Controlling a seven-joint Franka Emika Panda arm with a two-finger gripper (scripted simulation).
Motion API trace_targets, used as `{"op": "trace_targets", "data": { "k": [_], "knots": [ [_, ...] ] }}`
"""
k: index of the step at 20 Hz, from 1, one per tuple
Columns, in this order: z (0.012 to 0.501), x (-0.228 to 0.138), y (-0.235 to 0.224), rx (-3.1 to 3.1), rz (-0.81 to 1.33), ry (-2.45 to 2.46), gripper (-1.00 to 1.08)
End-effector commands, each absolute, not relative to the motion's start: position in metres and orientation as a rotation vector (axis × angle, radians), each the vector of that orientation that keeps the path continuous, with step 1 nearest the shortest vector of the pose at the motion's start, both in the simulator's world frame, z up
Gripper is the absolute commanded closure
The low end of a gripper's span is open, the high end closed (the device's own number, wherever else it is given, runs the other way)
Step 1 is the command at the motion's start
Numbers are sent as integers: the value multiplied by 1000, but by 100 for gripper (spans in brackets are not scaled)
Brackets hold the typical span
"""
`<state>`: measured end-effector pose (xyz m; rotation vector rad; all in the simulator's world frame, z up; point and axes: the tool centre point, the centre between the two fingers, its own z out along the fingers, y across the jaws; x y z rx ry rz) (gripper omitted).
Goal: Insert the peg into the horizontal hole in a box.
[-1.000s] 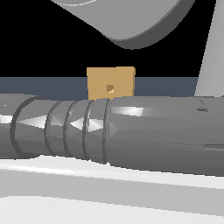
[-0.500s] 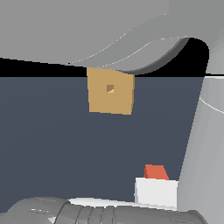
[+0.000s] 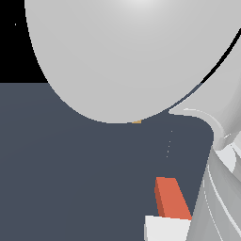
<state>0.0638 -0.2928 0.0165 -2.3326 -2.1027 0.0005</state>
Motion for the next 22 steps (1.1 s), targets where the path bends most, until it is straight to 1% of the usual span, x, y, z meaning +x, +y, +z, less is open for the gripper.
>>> {"op": "trace_targets", "data": {
  "k": [1,13,22],
  "knots": [
    [17,64,-293,-2333,0,-2104,108],
    [17,63,-291,-2334,0,-2102,108],
    [23,56,-271,-2340,0,-2095,108]
  ]
}}
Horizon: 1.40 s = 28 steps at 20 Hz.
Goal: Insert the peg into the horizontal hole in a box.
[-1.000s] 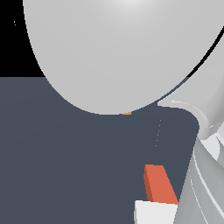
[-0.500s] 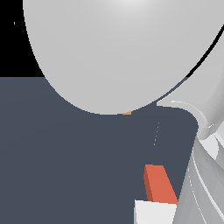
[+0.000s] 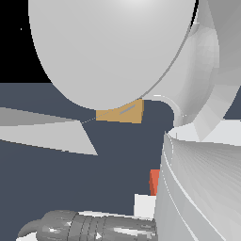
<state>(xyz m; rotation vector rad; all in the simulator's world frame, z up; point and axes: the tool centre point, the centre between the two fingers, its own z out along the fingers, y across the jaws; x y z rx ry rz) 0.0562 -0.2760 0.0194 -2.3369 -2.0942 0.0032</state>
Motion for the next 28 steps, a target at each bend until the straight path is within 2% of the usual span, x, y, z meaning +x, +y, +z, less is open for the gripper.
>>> {"op": "trace_targets", "data": {
  "k": [1,14,28],
  "knots": [
    [24,54,-268,-2341,0,-2094,108],
    [48,24,-184,-2369,0,-2062,108],
    [89,-21,-38,-2416,0,-2007,108]
  ]
}}
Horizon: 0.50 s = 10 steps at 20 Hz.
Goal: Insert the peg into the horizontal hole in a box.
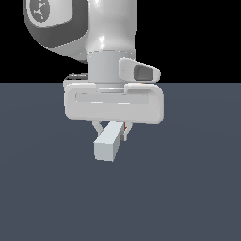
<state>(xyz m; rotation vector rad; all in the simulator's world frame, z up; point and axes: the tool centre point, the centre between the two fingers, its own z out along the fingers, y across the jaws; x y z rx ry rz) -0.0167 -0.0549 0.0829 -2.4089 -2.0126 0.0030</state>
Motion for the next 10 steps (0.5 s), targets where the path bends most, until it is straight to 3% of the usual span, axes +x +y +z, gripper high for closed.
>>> {"op": "trace_targets", "data": {
  "k": [1,10],
  "knots": [
    [92,-24,-27,-2420,0,-2003,108],
    [116,-43,58,-2447,0,-1971,108]
  ]
}}
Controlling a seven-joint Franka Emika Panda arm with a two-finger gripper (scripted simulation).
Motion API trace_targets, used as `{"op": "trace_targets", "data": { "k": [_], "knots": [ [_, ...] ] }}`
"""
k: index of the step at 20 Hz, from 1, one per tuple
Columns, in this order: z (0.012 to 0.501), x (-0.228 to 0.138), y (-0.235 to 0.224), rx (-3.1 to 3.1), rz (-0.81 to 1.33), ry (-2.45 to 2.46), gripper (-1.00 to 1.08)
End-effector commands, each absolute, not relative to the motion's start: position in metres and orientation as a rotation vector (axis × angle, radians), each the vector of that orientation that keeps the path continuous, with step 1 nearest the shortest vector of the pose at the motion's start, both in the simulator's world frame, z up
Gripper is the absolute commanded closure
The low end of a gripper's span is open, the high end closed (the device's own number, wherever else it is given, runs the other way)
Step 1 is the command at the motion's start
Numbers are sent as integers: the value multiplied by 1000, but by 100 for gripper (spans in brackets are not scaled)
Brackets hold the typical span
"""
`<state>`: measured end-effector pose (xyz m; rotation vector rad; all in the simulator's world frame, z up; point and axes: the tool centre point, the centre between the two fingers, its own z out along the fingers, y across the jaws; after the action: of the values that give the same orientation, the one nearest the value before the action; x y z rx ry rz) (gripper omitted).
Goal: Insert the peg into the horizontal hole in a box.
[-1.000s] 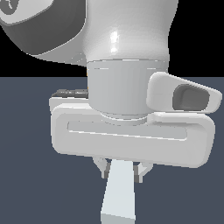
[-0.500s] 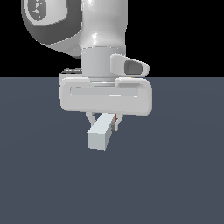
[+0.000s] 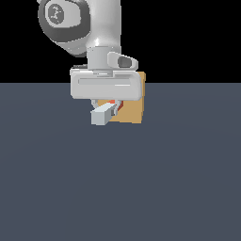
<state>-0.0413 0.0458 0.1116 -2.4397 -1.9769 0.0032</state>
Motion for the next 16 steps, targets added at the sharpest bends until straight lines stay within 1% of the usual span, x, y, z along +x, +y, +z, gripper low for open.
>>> {"op": "trace_targets", "data": {
  "k": [1,8,16],
  "knots": [
    [118,-45,65,-2449,0,-1968,108],
    [128,-50,99,-2459,0,-1955,108],
    [130,-50,106,-2461,0,-1953,108]
  ]
}}
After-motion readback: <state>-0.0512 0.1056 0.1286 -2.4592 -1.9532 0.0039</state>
